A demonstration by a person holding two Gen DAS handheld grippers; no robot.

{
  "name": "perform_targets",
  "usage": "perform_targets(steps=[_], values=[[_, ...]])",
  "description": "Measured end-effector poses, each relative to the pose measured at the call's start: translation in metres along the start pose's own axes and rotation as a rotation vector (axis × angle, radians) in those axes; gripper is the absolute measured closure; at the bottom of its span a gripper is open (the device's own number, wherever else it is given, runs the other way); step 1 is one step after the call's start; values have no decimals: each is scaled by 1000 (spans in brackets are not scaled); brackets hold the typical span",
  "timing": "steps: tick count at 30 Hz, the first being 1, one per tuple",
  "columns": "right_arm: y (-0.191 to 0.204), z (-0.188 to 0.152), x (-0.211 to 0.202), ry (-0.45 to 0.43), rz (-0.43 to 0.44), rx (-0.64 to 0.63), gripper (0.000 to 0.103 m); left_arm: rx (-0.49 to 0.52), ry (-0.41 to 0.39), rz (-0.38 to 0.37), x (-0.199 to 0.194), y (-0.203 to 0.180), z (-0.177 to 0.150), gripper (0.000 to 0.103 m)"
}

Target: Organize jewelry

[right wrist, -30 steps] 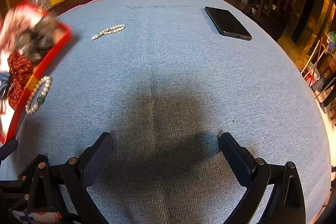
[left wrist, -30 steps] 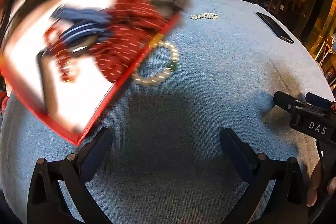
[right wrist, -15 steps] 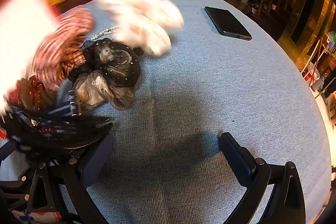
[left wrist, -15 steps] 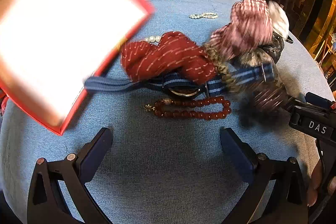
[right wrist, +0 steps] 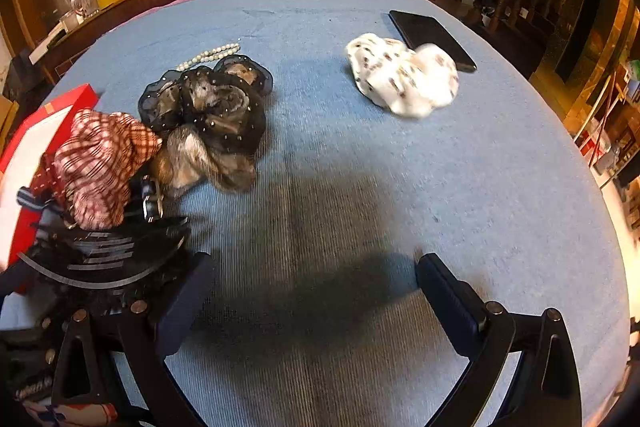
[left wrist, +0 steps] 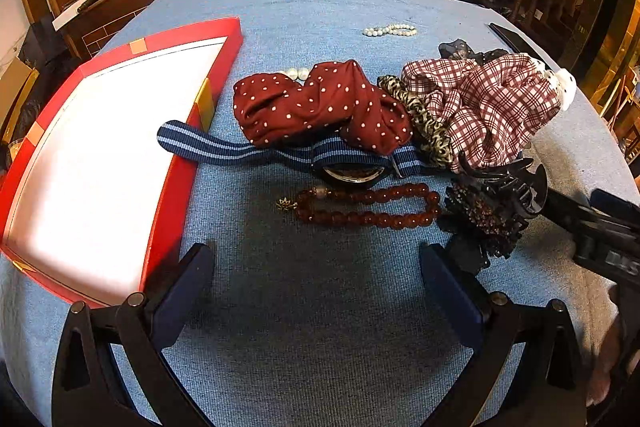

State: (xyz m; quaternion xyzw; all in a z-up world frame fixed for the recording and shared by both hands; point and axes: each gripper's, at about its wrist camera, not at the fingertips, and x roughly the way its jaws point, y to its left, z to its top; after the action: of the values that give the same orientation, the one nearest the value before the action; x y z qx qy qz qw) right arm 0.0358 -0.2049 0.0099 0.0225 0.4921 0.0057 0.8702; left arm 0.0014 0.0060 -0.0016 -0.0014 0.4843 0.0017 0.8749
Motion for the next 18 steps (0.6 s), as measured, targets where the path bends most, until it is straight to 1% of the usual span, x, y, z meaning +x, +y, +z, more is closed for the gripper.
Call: perform_targets(steps=[2,4,7,13,16,18], values=[[-9,-6,-12,-24,18,33,0,0,0,0,0,0,0,0],[-17,-14,-26,-68,10,58,0,0,0,0,0,-1,0,0],[-19,-26,-52,-158,29,76,0,0,0,1,0,-1,0,0],[1,-49,-102,-301,61,8,0,0,0,1,0,-1,0,0],[5,-58,-118,-340,96,-1,0,-5,0,11,0,-4,0,0],[6,-62,-123,-348,100,-4,0,11,4,22,-5,-4,-4,0]])
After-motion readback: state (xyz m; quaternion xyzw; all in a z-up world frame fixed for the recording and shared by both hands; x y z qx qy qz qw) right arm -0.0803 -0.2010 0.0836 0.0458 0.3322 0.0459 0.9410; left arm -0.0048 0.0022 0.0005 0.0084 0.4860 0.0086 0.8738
